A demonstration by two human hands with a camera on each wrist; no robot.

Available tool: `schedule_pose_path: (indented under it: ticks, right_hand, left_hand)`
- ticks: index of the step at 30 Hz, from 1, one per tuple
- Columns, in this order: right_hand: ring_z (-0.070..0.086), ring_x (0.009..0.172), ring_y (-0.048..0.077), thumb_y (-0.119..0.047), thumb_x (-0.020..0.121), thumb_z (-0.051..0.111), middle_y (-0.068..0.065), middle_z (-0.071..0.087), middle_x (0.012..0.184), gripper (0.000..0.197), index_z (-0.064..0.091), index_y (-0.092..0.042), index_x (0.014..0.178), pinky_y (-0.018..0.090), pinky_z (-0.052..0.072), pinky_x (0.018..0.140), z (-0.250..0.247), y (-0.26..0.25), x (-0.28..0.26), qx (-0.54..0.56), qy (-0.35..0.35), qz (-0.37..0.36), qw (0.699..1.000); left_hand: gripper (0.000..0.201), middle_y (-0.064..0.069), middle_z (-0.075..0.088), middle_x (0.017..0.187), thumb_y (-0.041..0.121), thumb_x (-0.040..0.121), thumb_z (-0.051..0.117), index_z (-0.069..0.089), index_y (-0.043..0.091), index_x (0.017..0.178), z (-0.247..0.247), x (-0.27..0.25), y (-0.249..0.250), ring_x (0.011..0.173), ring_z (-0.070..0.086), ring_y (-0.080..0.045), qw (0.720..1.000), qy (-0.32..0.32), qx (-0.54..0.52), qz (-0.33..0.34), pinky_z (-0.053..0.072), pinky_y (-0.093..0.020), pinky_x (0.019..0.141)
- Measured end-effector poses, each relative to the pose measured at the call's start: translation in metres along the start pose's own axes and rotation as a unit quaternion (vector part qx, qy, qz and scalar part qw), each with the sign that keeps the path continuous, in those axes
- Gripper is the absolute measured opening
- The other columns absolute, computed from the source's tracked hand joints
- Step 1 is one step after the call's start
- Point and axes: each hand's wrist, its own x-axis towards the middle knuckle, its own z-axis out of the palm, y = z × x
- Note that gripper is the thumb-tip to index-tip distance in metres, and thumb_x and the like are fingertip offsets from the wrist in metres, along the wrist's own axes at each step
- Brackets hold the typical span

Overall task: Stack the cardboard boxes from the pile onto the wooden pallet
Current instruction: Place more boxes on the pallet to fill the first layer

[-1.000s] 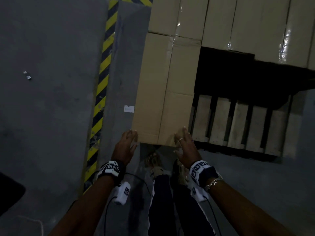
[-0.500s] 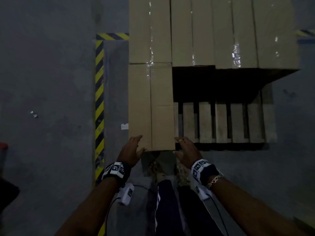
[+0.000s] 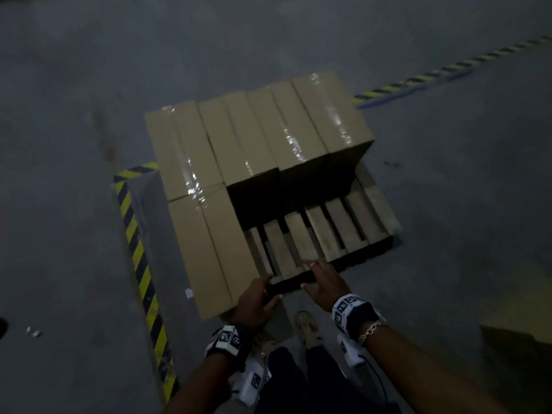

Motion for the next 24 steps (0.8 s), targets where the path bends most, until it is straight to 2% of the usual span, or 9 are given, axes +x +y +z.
schedule_pose_path:
  ticks: [3, 8, 10, 12, 14, 16, 18, 21, 24]
  right_hand:
    - [0.040, 0.138, 0.029, -0.034, 0.092, 0.069, 0.008, 0.042, 0.149, 0.060, 0.047, -0.014, 0.145, 0.035, 0.039, 0.107, -0.030, 0.015, -0.035, 0.040, 0.037, 0.053, 0.997]
    - [0.042, 0.136, 0.029, -0.032, 0.091, 0.072, 0.009, 0.043, 0.148, 0.064, 0.046, -0.013, 0.146, 0.031, 0.034, 0.110, -0.071, 0.058, -0.104, 0.120, 0.088, 0.100, 0.984]
    - [0.041, 0.137, 0.026, -0.033, 0.091, 0.071, 0.007, 0.043, 0.149, 0.064, 0.045, -0.015, 0.147, 0.028, 0.031, 0.111, -0.087, 0.085, -0.133, 0.143, 0.125, 0.125, 0.974]
    - [0.038, 0.141, 0.024, -0.037, 0.092, 0.070, 0.005, 0.040, 0.152, 0.066, 0.042, -0.019, 0.149, 0.027, 0.029, 0.114, -0.098, 0.114, -0.159, 0.169, 0.153, 0.160, 0.960]
    - [0.035, 0.144, 0.024, -0.042, 0.091, 0.069, 0.003, 0.036, 0.156, 0.069, 0.040, -0.022, 0.151, 0.033, 0.031, 0.117, -0.108, 0.147, -0.189, 0.208, 0.180, 0.197, 0.941]
    - [0.035, 0.144, 0.024, -0.048, 0.089, 0.069, 0.003, 0.034, 0.158, 0.074, 0.039, -0.023, 0.151, 0.037, 0.034, 0.117, -0.118, 0.183, -0.220, 0.247, 0.204, 0.234, 0.918]
    - [0.039, 0.140, 0.023, -0.045, 0.088, 0.070, 0.001, 0.037, 0.154, 0.071, 0.041, -0.024, 0.149, 0.036, 0.037, 0.114, -0.129, 0.218, -0.257, 0.283, 0.240, 0.262, 0.891]
    - [0.042, 0.137, 0.021, -0.040, 0.089, 0.070, 0.001, 0.039, 0.150, 0.068, 0.041, -0.025, 0.148, 0.031, 0.039, 0.111, -0.145, 0.266, -0.310, 0.330, 0.293, 0.295, 0.848]
    - [0.044, 0.136, 0.021, -0.042, 0.089, 0.073, 0.002, 0.041, 0.150, 0.073, 0.038, -0.022, 0.150, 0.029, 0.040, 0.109, -0.157, 0.313, -0.357, 0.366, 0.345, 0.321, 0.802]
  left_hand:
    - [0.064, -0.007, 0.054, 0.140, 0.045, 0.097, 0.061, 0.040, 0.015, 0.149, 0.003, 0.001, 0.049, 0.119, 0.061, -0.025, 0.998, -0.040, 0.034, 0.029, 0.052, -0.035, 0.093]
    - [0.066, -0.004, 0.053, 0.141, 0.049, 0.096, 0.060, 0.039, 0.017, 0.150, 0.022, 0.003, 0.120, 0.122, 0.057, -0.021, 0.987, -0.094, 0.097, 0.083, 0.050, -0.033, 0.096]
    - [0.064, -0.004, 0.053, 0.138, 0.046, 0.096, 0.061, 0.041, 0.017, 0.149, 0.037, 0.007, 0.152, 0.120, 0.057, -0.020, 0.982, -0.110, 0.114, 0.102, 0.051, -0.032, 0.095]
    - [0.062, -0.004, 0.054, 0.135, 0.041, 0.094, 0.066, 0.042, 0.019, 0.147, 0.053, 0.011, 0.182, 0.114, 0.059, -0.018, 0.979, -0.131, 0.115, 0.105, 0.051, -0.027, 0.089]
    - [0.062, -0.006, 0.058, 0.131, 0.039, 0.091, 0.070, 0.045, 0.019, 0.144, 0.078, 0.019, 0.215, 0.104, 0.061, -0.016, 0.970, -0.148, 0.139, 0.134, 0.045, -0.018, 0.078]
    - [0.070, -0.003, 0.061, 0.127, 0.054, 0.085, 0.070, 0.049, 0.019, 0.141, 0.107, 0.027, 0.254, 0.095, 0.064, -0.015, 0.956, -0.164, 0.169, 0.174, 0.044, -0.020, 0.074]
    - [0.081, -0.002, 0.063, 0.124, 0.065, 0.076, 0.067, 0.052, 0.017, 0.139, 0.142, 0.036, 0.297, 0.096, 0.066, -0.018, 0.943, -0.181, 0.182, 0.210, 0.047, -0.024, 0.077]
    - [0.087, 0.001, 0.061, 0.120, 0.065, 0.070, 0.062, 0.051, 0.016, 0.140, 0.192, 0.037, 0.370, 0.099, 0.067, -0.025, 0.918, -0.215, 0.192, 0.271, 0.052, -0.033, 0.081]
    - [0.086, 0.001, 0.063, 0.123, 0.071, 0.075, 0.067, 0.054, 0.016, 0.140, 0.256, 0.045, 0.413, 0.095, 0.068, -0.019, 0.898, -0.241, 0.193, 0.312, 0.057, -0.034, 0.079]
